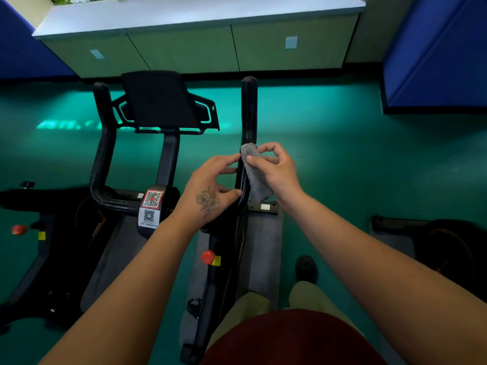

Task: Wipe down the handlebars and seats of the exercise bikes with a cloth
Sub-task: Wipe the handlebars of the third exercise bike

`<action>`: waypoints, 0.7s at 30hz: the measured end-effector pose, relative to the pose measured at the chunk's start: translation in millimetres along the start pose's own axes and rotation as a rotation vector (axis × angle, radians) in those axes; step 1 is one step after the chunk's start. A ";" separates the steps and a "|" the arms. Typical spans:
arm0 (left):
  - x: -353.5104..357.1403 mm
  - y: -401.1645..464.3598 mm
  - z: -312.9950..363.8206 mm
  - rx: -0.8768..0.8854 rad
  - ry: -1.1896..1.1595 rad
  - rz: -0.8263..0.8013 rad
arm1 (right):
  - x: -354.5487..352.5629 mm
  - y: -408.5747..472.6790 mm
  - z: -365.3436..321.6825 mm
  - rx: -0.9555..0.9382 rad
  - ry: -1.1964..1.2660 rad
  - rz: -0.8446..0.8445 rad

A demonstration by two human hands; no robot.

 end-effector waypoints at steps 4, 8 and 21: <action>2.9 -5.2 -0.8 0.009 -0.031 -0.007 | 5.9 -14.9 12.0 0.007 0.024 -0.030; 4.4 -7.7 -1.5 0.000 -0.014 -0.024 | 12.6 -39.0 32.5 0.045 0.046 -0.069; -0.9 -24.1 -6.0 0.001 0.126 -0.080 | 12.9 -30.7 17.6 0.014 -0.043 -0.028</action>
Point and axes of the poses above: each hand's wrist, its own y-axis towards the middle knuckle, its own x-axis out of the palm, z = x × y, the point moved 5 cm from there along y, towards the middle knuckle, and after that the axes turned 15 degrees about -z, right-handed, at the moved point
